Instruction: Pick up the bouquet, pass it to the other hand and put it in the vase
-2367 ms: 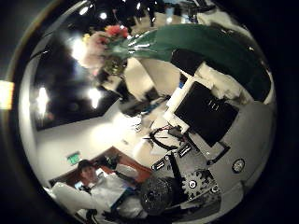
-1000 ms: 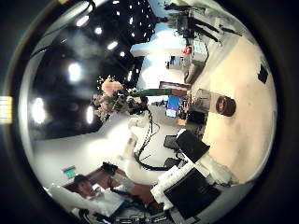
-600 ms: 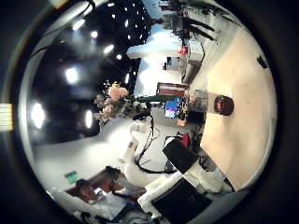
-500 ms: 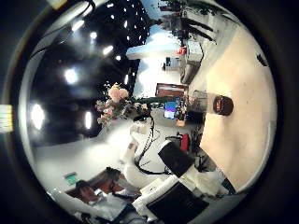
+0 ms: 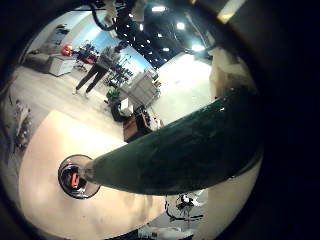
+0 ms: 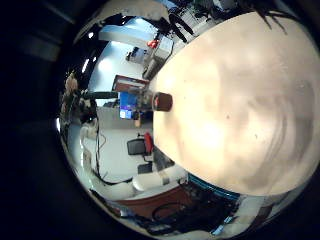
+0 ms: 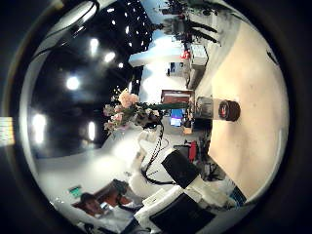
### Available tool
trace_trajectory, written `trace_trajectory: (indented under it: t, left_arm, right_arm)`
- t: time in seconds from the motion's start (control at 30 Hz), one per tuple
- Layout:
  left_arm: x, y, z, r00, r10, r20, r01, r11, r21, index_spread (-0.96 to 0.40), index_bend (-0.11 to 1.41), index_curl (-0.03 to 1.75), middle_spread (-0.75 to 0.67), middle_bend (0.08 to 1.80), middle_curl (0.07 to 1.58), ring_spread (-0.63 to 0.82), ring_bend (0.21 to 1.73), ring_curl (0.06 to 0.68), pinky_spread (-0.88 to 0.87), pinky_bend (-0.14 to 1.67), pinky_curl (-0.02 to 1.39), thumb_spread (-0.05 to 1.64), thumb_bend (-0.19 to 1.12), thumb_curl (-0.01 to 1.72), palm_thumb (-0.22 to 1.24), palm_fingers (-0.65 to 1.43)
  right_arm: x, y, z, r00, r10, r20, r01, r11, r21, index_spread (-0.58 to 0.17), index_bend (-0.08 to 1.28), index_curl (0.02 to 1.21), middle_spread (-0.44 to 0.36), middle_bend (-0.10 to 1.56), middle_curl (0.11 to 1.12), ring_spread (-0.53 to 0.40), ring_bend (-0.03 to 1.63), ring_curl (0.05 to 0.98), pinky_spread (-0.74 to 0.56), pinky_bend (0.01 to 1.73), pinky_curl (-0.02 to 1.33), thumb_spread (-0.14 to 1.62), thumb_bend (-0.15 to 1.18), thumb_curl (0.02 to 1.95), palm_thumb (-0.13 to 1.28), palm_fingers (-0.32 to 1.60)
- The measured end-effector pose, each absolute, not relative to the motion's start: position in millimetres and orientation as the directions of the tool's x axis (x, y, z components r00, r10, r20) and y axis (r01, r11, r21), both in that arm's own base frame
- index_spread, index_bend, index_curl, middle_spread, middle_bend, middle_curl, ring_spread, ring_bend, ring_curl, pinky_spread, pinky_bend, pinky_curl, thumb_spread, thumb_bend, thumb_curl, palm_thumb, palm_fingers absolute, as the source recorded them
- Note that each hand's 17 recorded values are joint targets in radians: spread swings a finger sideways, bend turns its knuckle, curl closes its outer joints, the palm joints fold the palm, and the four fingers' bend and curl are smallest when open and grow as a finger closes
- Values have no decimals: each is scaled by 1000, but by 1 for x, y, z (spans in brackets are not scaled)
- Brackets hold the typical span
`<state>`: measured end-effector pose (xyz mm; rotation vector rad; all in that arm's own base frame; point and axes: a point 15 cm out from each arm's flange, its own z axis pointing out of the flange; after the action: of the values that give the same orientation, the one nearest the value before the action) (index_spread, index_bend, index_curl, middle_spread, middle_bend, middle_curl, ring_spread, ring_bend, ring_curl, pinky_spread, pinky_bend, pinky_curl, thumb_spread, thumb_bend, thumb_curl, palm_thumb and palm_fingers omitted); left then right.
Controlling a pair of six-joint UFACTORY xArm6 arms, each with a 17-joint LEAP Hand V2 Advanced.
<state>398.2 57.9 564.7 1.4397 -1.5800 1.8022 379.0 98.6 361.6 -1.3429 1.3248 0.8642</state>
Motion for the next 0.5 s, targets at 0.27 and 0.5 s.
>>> trace_trajectory:
  t: [0.27,0.5]
  left_arm:
    - [404,55,550,-411,-331,849,-797,-322,-511,-754,625,1292,-497,1179,937,-383,1538,564,-669,1067,1225,1117,10,876,1045,1062]
    - [406,56,545,-403,-325,855,-800,-328,-502,-761,611,1309,-499,1171,944,-384,1534,565,-686,1056,1234,1121,-2,880,1051,1067]
  right_arm:
    - [379,99,361,135,-247,-960,-978,122,-169,-342,142,230,158,185,298,263,514,238,520,693,361,1075,-23,412,570,-30]
    - [379,98,361,136,-248,-959,-978,123,-170,-333,145,232,151,185,299,255,521,243,523,709,349,1076,-24,411,572,-19]
